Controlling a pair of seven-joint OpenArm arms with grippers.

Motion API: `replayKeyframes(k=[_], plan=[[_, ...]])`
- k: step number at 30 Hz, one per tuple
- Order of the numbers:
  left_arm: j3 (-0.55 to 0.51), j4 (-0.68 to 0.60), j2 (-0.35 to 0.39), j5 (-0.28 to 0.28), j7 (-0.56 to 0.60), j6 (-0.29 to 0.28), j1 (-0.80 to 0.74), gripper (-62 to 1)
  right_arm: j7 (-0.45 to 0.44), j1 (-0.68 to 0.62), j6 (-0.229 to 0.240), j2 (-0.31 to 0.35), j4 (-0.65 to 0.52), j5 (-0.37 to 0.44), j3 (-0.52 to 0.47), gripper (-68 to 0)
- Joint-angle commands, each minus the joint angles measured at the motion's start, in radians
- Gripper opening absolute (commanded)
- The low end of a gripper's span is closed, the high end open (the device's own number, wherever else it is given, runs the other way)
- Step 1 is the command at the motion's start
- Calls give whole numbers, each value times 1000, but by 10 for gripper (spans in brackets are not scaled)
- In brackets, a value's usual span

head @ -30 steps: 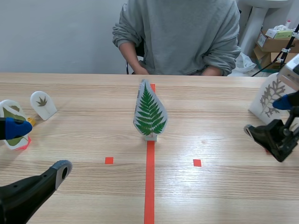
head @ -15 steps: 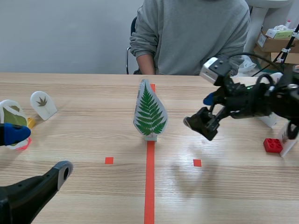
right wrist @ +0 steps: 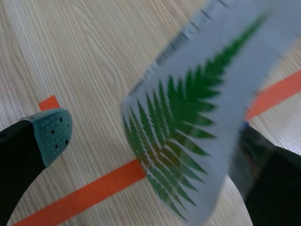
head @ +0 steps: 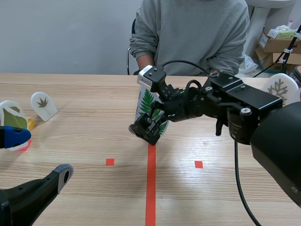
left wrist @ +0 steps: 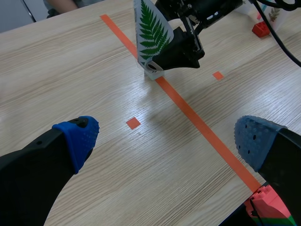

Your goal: Do the leaf sorting experiment

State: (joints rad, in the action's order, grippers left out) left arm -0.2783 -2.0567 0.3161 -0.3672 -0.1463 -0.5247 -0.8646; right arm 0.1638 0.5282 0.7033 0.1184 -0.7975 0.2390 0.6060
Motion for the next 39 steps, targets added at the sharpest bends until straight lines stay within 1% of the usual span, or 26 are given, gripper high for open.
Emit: replayKeyframes(k=[1, 5, 9, 12, 16, 18, 22, 28, 36, 39], plan=[[-5, -2, -5, -7, 14, 2, -2, 8, -23, 17, -3, 19, -25, 10, -8, -156], [-5, -2, -5, -7, 14, 2, -2, 8, -31, 18, -7, 29, -25, 10, -8, -250], [-5, -2, -5, -7, 14, 2, -2, 8, -33, 17, -6, 40, -25, 10, -9, -317], [-5, -2, -5, -7, 14, 2, -2, 8, -33, 17, -6, 45, -25, 10, -9, -392], [-5, -2, -5, -7, 14, 2, -2, 8, -33, 17, -6, 45, -25, 10, -9, -510], [-5, -2, -6, -7, 14, 2, -2, 8, -34, 17, -6, 45, -25, 10, -9, -543], [-5, -2, -6, -7, 14, 2, -2, 8, -34, 17, -6, 45, -25, 10, -9, -575], [-5, -2, -6, -7, 14, 2, -2, 8, -37, 17, -6, 44, -25, 10, -9, -656], [-5, -2, -5, -7, 14, 2, -2, 8, -34, 18, -6, 45, -26, 10, -12, -658], [-5, -2, -5, -7, 15, 2, -2, 8, -22, 16, -6, 47, -26, 26, -14, -656]])
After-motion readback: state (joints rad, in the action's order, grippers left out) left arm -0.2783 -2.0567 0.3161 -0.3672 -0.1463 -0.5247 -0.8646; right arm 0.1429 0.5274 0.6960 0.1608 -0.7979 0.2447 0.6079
